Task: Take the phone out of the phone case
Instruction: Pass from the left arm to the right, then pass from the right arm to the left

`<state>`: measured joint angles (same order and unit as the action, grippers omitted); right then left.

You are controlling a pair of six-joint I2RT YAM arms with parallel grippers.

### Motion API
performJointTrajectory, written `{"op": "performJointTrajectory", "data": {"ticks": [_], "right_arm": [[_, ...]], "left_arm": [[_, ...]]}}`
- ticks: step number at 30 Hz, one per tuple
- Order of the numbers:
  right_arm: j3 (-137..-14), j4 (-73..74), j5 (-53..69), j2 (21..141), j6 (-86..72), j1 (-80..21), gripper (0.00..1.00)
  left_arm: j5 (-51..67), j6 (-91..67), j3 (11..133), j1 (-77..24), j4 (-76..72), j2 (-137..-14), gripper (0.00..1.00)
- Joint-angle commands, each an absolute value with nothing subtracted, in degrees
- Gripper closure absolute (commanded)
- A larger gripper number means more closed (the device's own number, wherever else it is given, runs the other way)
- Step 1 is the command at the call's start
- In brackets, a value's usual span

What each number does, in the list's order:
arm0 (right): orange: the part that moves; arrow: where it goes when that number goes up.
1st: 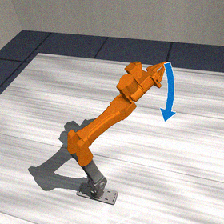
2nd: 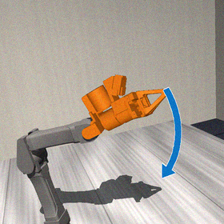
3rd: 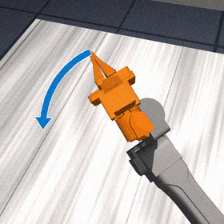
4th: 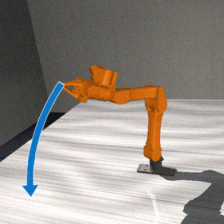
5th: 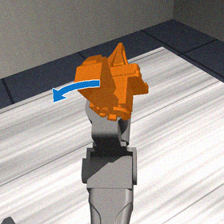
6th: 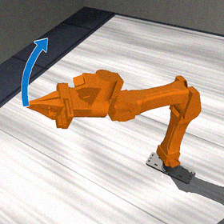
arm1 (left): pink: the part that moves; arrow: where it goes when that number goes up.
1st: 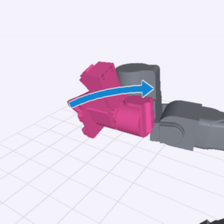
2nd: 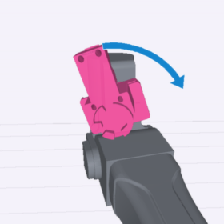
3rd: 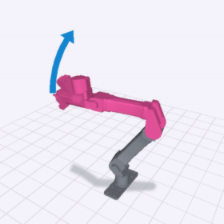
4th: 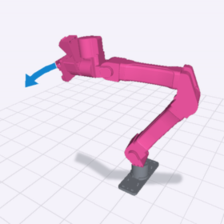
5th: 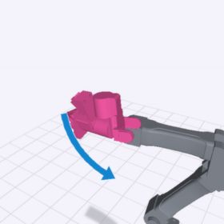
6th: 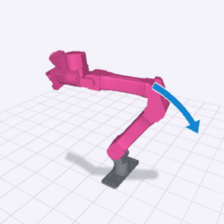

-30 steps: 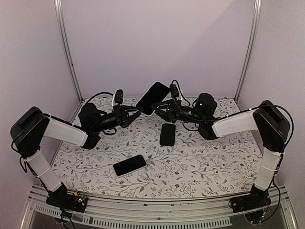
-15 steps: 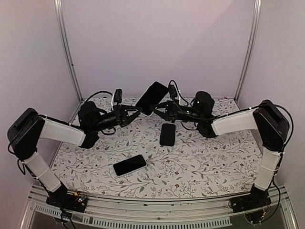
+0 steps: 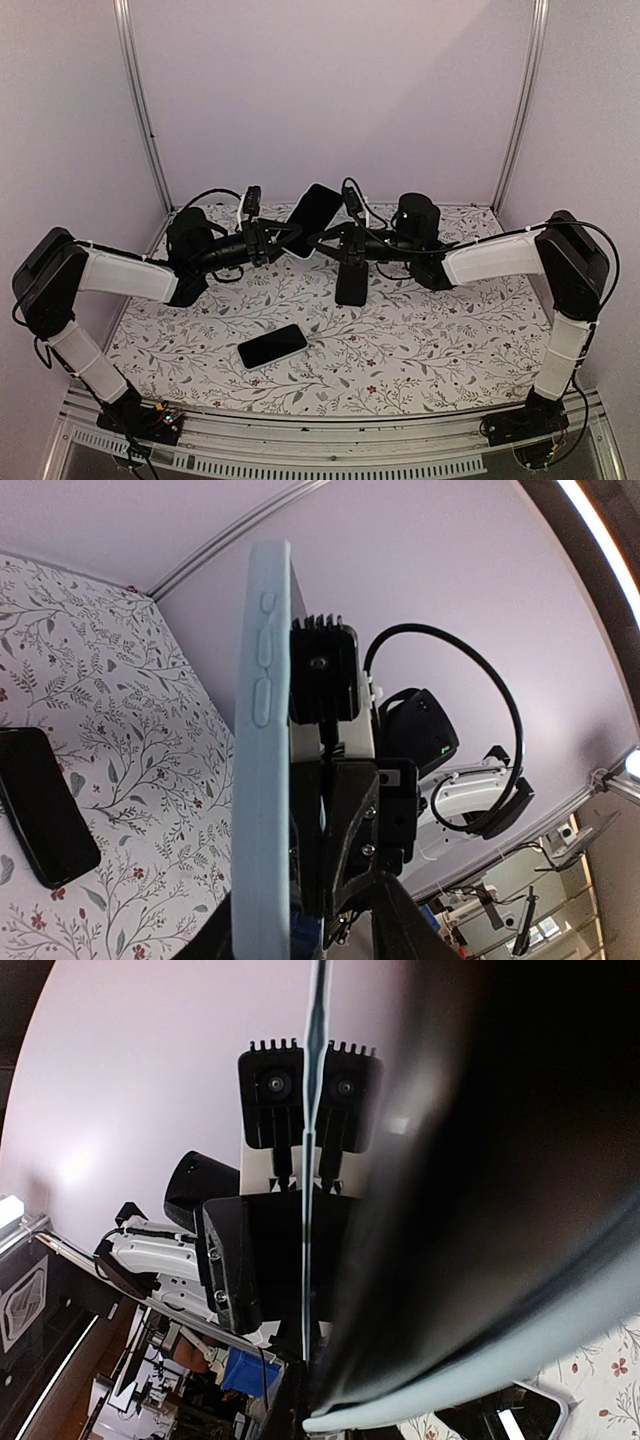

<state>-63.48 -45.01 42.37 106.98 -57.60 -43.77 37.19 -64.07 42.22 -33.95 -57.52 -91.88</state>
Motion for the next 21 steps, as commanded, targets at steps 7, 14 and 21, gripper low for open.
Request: {"op": "performJointTrajectory", "data": {"ticks": [7,14,21], "right_arm": [[-65.00,-38.45,41.60,103.50,-51.92,-45.04,1.00],[-63.22,-37.61,41.41,100.56,-49.83,-43.39,0.70],[-59.59,-37.31,39.82,92.97,-45.88,-38.65,0.31]], "left_arm": [[37.51,-64.57,44.65,-33.06,-63.35,-92.67,0.98],[42.97,-66.27,44.45,-31.29,-69.45,-93.31,1.00],[53.68,-73.12,46.20,-27.74,-79.18,-95.29,1.00]]}}
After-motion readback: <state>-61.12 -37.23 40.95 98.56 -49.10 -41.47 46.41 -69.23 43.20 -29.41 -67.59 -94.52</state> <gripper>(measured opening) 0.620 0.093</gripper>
